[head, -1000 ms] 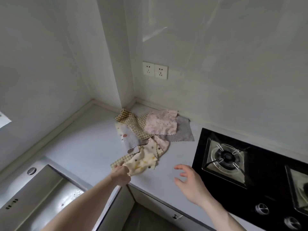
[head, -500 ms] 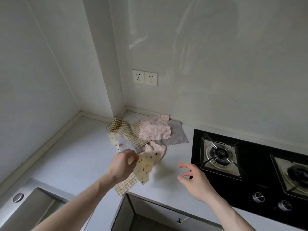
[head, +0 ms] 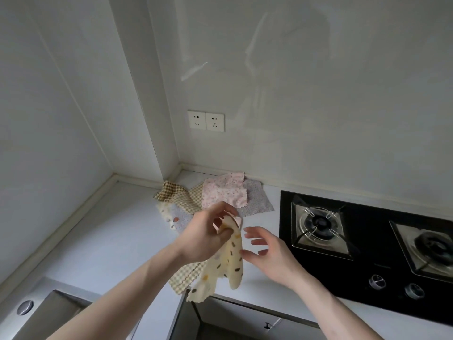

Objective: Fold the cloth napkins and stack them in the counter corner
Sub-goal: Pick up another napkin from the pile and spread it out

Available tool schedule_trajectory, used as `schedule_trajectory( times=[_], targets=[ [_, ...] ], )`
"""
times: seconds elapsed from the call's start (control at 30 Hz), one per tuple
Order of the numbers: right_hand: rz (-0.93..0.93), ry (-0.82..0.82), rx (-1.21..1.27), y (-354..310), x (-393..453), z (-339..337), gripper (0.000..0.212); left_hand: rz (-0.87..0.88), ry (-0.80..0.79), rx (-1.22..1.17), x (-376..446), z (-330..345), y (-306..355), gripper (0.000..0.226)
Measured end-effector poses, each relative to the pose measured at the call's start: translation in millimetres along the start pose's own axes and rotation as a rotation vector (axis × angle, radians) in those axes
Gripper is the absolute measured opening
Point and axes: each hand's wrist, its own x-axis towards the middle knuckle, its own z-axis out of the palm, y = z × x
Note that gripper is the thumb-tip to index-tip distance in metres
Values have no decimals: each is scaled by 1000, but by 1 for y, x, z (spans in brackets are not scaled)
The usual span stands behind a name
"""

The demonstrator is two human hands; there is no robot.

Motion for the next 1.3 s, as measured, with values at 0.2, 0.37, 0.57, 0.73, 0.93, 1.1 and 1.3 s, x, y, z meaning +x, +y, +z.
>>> schedule_trajectory(
  times=[0.2, 0.37, 0.57, 0.73, 0.93, 1.1, 1.3],
  targets=[
    [-27, 47, 15, 3, -8, -3, 3, 10, 5, -39, 4, 6, 6, 32],
    [-29, 8, 8, -1, -14, -11, 42, -15, -38, -128, 12, 14, 10, 15],
    [0, 1, -20, 4, 0, -30, 8, -50, -146, -219, 27, 21, 9, 24],
    [-45, 1, -24, 29, 17, -50, 23, -181, -143, -266, 44, 37, -27, 25],
    [26, -6, -151, 123, 62, -42, 24, -372, -147, -178, 65, 101, -115, 18],
    [3, 39, -286, 209, 91, -24, 14, -319, -99, -15, 72, 167, -197, 20],
    [-166, 162, -423, 265, 101, -10, 17, -123, 61, 247, 63, 212, -258, 25]
  ],
)
